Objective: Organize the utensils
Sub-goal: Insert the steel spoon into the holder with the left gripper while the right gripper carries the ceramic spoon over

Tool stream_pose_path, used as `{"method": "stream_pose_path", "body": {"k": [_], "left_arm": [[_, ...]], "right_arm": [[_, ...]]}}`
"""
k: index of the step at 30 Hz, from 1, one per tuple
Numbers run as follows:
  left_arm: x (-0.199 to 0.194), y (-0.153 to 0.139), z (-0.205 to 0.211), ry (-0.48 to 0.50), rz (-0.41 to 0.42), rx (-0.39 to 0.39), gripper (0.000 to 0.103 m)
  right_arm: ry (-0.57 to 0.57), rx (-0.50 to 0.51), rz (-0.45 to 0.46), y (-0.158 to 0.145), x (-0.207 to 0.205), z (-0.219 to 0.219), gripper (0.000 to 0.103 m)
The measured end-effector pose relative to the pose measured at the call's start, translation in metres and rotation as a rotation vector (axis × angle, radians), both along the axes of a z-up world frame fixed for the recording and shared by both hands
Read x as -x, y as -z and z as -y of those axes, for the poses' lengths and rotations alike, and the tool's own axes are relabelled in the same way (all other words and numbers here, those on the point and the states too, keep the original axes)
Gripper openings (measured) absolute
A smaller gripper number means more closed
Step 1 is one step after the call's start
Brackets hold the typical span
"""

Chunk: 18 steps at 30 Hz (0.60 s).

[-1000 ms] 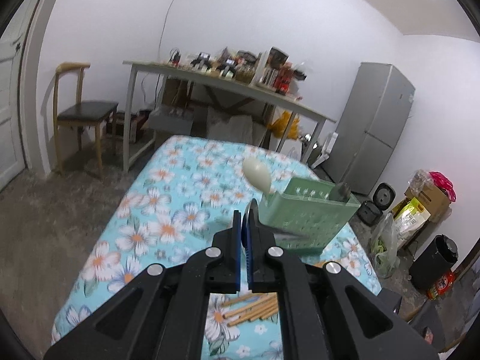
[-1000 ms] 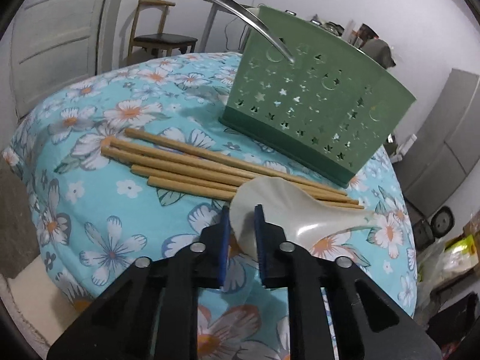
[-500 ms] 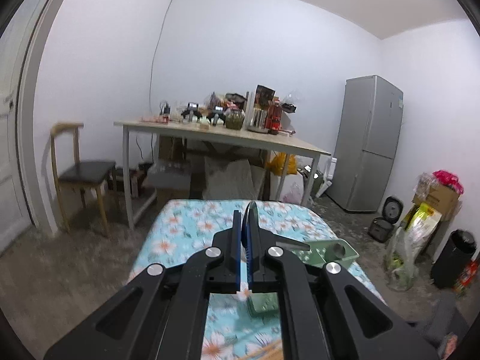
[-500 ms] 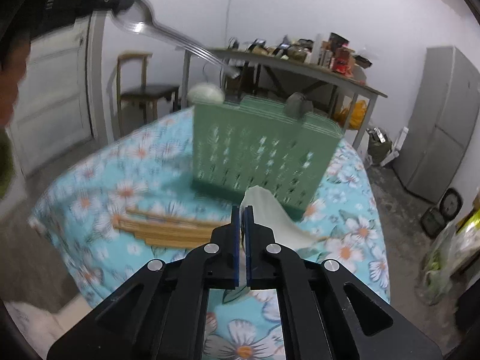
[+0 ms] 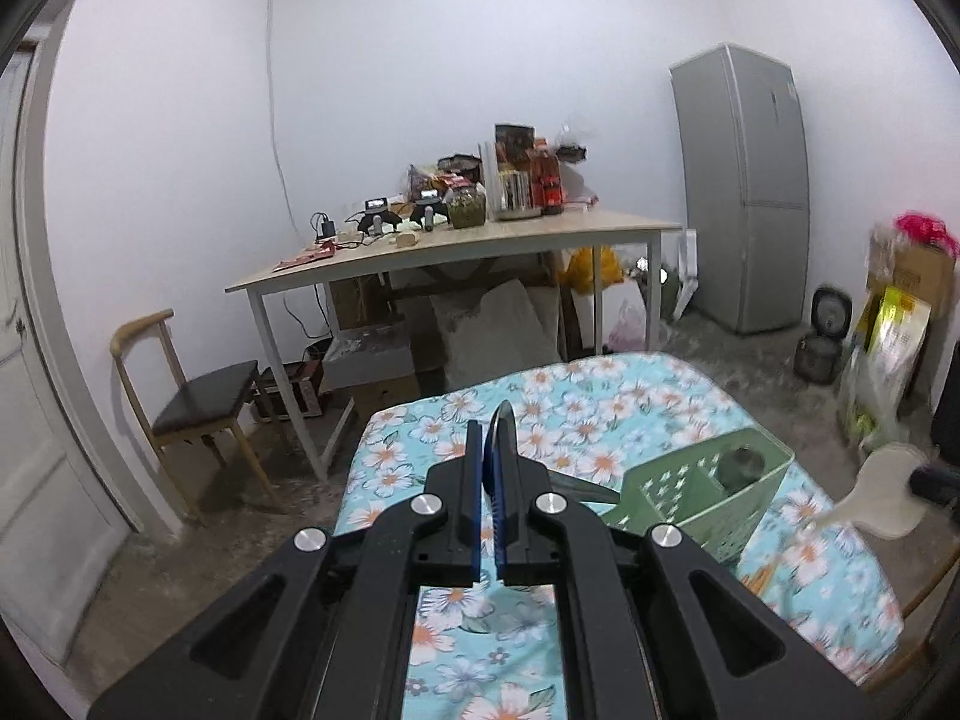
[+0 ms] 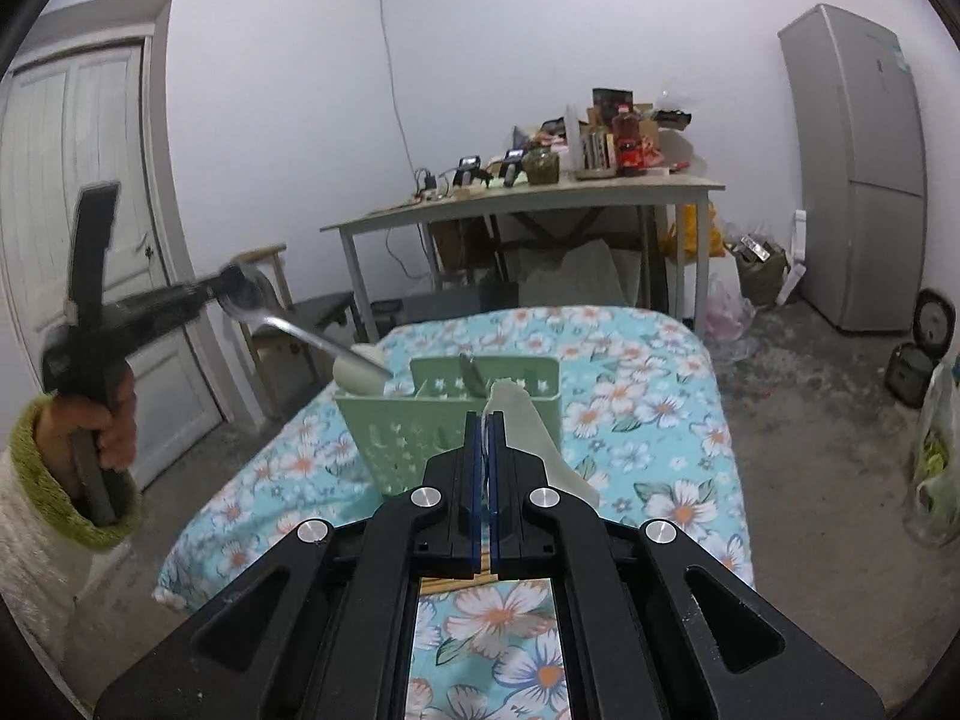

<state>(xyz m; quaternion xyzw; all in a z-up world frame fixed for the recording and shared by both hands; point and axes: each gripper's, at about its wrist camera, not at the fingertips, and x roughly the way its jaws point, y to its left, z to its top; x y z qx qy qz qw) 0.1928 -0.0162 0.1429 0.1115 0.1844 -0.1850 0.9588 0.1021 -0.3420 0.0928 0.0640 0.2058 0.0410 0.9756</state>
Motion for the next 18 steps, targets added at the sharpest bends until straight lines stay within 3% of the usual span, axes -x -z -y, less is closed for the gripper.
{"method": "stream_pose_path", "body": {"k": [8,13,18], "left_arm": [[-0.022,0.023,0.026,0.040,-0.100,-0.087,0.002],[-0.031,0.030,0.030,0.103,-0.173,0.007,0.007],[-0.031,0.028,0.024,0.138,-0.193,0.119,0.030]], "right_arm": [[0.001,-0.017,0.039,-0.012,0.008,0.006,0.000],[-0.003,-0.035,0.046,-0.014,0.009,0.012,0.000],[-0.011,-0.055,0.055,-0.021,0.008,0.018,0.000]]}}
